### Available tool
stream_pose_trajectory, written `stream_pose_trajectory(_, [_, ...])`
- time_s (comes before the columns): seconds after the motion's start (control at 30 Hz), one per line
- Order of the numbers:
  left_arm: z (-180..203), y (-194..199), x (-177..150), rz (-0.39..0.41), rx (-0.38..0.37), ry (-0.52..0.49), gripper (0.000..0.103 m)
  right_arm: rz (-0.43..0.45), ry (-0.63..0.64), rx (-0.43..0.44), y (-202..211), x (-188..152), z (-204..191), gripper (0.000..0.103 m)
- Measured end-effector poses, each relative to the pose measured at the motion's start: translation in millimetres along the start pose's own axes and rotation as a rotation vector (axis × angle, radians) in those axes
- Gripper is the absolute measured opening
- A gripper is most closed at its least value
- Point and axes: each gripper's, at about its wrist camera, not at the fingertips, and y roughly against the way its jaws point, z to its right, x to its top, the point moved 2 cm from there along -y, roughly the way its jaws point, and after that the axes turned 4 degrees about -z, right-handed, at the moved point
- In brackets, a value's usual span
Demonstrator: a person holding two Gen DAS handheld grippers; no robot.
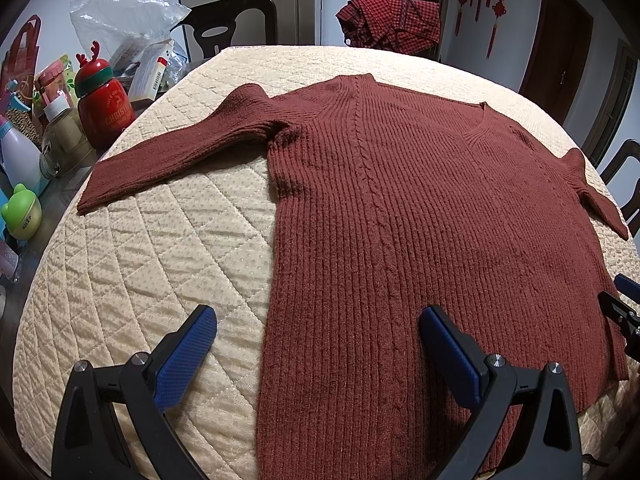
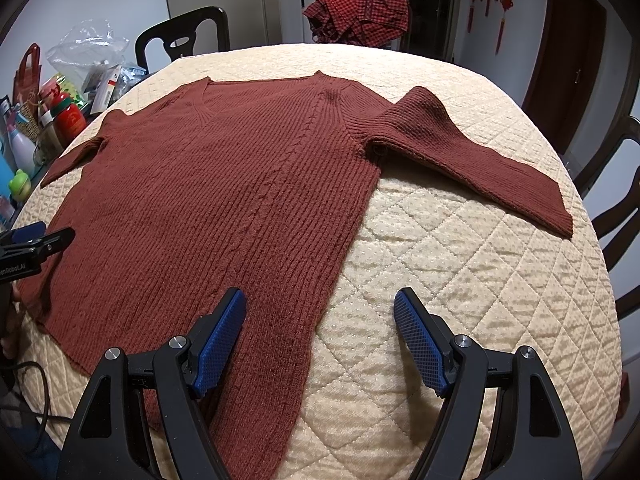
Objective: Fold small clothes
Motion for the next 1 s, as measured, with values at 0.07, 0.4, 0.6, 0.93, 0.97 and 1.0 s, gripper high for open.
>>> stream_pose_trajectory(0.07, [0,0,0,0.000,0.000,0.000,0.103,0.000,0.000,0.000,0,0,0,0.077])
stream_pose_trajectory(0.4, [0,-1,3,-0.006,-0.003,0.003,0.103,-0.007,-0.009,-0.003,-1,1,0,0.077])
stream_pose_trajectory(0.6, [-1,-1,6,-0.012,-0.006,0.006,0.103,-0.011,-0.017,0.002,0,3,1,0.077])
stream_pose_trajectory(0.93, [-5,-2,9,0.000,-0.015,0.018,0.103,0.016,-0.009,0.011,7,10,-3,0.077])
stream_pose_trajectory(0.97, [-6,-2,11,0.004,-0.014,0.019,0.103,0.019,-0.005,0.013,7,11,-4,0.077])
stream_pose_trajectory(1.0, [-7,-2,12,0.008,-0.013,0.020,0.103,0.022,-0.002,0.015,7,13,-5,0.077])
